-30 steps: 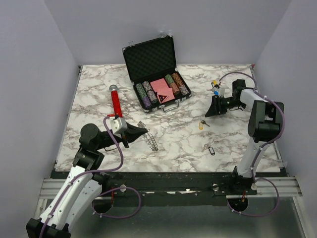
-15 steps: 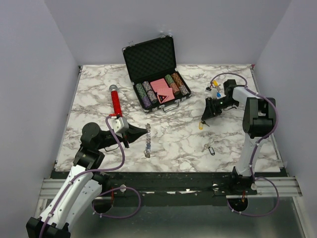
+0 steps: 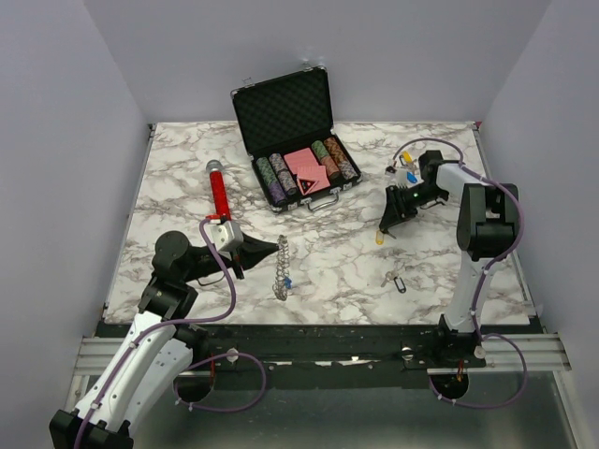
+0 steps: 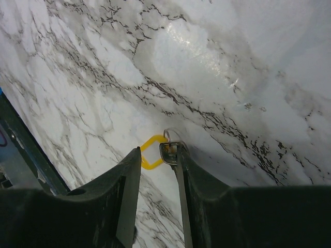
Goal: Put the keys on the keyring
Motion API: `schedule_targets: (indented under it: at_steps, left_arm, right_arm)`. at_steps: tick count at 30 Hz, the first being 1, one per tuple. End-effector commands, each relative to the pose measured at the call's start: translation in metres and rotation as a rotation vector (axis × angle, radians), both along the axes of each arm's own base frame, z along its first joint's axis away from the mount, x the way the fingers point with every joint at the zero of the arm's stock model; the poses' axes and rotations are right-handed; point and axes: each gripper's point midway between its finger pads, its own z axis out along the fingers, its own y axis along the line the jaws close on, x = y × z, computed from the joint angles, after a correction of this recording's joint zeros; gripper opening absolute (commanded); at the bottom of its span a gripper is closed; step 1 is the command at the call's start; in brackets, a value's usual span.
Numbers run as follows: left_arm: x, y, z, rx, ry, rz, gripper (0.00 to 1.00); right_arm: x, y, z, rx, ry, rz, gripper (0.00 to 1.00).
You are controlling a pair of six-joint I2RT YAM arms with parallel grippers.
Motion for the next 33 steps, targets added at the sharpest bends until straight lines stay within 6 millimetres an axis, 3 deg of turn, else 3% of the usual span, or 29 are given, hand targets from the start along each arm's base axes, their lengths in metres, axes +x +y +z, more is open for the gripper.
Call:
schedule_targets:
  at_steps: [1, 11, 33]
  left_arm:
    - [0.002, 0.002, 0.012, -0.01, -0.053, 0.016, 0.0]
    - [0.003, 0.002, 0.011, -0.007, -0.046, 0.018, 0.0]
    - [0.003, 0.002, 0.011, -0.006, -0.049, 0.02, 0.0]
  right_arm:
    - [0.003, -0.002, -0.004, -0.024, 0.008, 0.01, 0.41]
    - [0.003, 0.008, -0.005, -0.035, 0.007, 0.04, 0.4]
    - [0.004, 0.006, -0.01, -0.076, 0.012, 0.042, 0.35]
